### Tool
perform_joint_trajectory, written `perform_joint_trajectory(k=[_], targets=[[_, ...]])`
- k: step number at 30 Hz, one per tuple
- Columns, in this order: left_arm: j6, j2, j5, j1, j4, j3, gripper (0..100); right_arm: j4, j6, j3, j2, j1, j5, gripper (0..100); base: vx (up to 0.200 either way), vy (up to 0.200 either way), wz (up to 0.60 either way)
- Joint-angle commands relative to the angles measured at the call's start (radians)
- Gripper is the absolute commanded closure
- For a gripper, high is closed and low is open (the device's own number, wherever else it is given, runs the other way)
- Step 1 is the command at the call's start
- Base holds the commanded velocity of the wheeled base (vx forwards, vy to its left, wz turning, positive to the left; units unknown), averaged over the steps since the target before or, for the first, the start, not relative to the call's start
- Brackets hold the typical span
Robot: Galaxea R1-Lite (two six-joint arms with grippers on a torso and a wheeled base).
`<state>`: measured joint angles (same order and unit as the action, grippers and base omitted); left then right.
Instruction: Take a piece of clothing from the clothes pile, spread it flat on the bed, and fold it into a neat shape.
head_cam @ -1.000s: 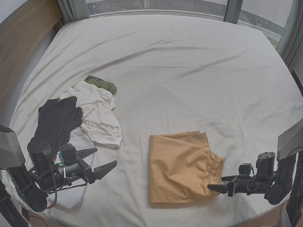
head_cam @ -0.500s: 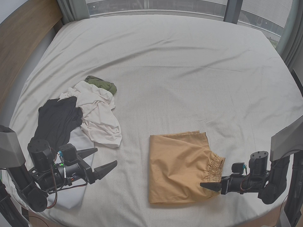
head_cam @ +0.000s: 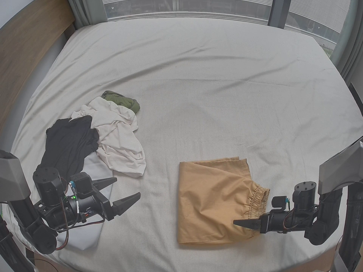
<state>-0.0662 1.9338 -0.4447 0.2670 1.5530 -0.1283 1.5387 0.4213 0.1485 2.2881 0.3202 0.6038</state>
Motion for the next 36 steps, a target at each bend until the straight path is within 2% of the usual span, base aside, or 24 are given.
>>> perform_joint_trajectory(k=[1,7,8,25,31,36], targets=[[-0.001,-0.003,0.000,-0.002,0.001,0.001,0,0.000,0.001,-0.001,0.014,0.007,0.002,0,0.000,0.000,0.00],[-0.001,-0.003,0.000,0.000,0.001,0.001,0,0.000,0.001,-0.001,0.027,0.007,0.002,0,0.000,0.000,0.00],[0.000,-0.001,0.000,0.000,0.001,0.001,0,0.000,-0.001,-0.001,0.028,0.007,0.002,100,0.000,0.000,0.00],[-0.001,-0.004,0.000,-0.002,0.001,-0.001,0,0.001,-0.006,-0.004,0.024,0.008,0.002,100,0.000,0.000,0.00],[-0.001,-0.012,0.000,-0.002,0.001,0.001,0,0.001,-0.004,-0.015,-0.030,0.042,0.001,100,0.000,0.000,0.00],[-0.009,-0.053,-0.002,-0.003,0.001,0.003,0,0.000,0.005,-0.015,-0.151,0.094,-0.001,100,0.000,0.000,0.00]])
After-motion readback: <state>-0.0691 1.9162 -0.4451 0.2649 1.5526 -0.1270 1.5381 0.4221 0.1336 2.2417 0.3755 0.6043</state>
